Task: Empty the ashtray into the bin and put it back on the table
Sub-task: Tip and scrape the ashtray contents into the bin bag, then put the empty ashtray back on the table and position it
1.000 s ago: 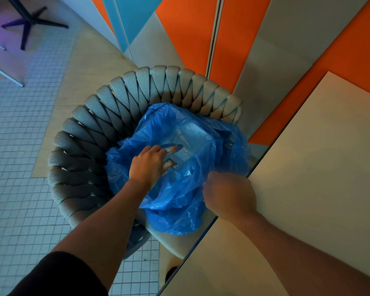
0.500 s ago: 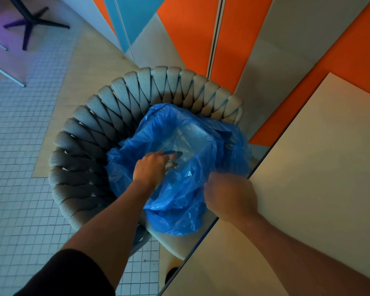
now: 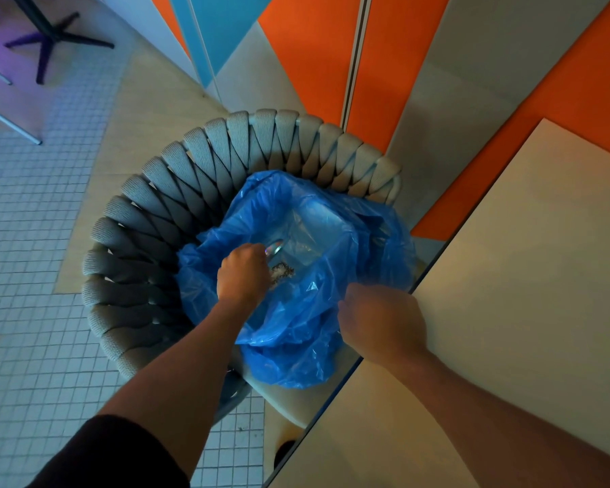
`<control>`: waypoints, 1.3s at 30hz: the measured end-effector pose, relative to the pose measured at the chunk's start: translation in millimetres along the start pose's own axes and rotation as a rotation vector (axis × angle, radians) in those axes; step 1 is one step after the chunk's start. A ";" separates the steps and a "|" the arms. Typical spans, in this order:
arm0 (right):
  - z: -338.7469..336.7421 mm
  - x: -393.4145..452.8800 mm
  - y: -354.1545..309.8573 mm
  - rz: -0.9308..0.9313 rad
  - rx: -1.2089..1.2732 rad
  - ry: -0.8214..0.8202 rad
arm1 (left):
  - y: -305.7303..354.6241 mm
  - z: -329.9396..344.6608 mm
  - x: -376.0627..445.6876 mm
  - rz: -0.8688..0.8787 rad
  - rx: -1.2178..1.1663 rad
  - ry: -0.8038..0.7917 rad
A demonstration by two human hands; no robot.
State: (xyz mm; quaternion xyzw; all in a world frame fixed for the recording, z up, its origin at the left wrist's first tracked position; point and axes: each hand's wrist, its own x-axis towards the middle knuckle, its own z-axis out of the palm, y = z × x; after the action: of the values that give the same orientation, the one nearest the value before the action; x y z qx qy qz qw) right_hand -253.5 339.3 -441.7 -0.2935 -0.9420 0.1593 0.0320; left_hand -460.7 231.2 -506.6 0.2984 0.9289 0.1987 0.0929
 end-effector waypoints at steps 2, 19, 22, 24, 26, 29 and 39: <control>0.6 -0.3 0.7 0.001 -0.004 0.002 | 0.8 -0.7 1.1 -0.159 -0.144 0.025; 7.8 0.6 4.0 0.019 0.020 0.049 | 1.5 -13.9 -11.5 -0.786 -0.828 0.089; 8.5 0.1 3.9 0.017 0.080 0.066 | 8.9 -17.7 -20.8 -0.750 -0.881 0.061; 8.1 0.4 4.1 0.031 0.147 0.098 | 17.4 -21.8 -28.3 -0.725 -0.923 0.048; 5.4 1.0 3.5 0.084 0.274 0.123 | 28.0 -26.9 -36.4 -0.708 -0.956 0.044; -5.4 -0.5 0.7 0.222 0.567 0.182 | 47.0 -35.5 -49.4 -0.672 -1.003 0.020; -41.3 -68.3 25.7 0.536 0.811 0.225 | 116.6 -59.0 -107.3 -0.483 -0.895 -0.094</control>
State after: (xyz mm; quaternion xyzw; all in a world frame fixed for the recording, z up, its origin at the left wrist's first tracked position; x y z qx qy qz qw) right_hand -176.7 332.4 -408.4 -0.5045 -0.6864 0.4828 0.2030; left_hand -331.2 235.8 -398.0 0.0149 0.7902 0.5362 0.2964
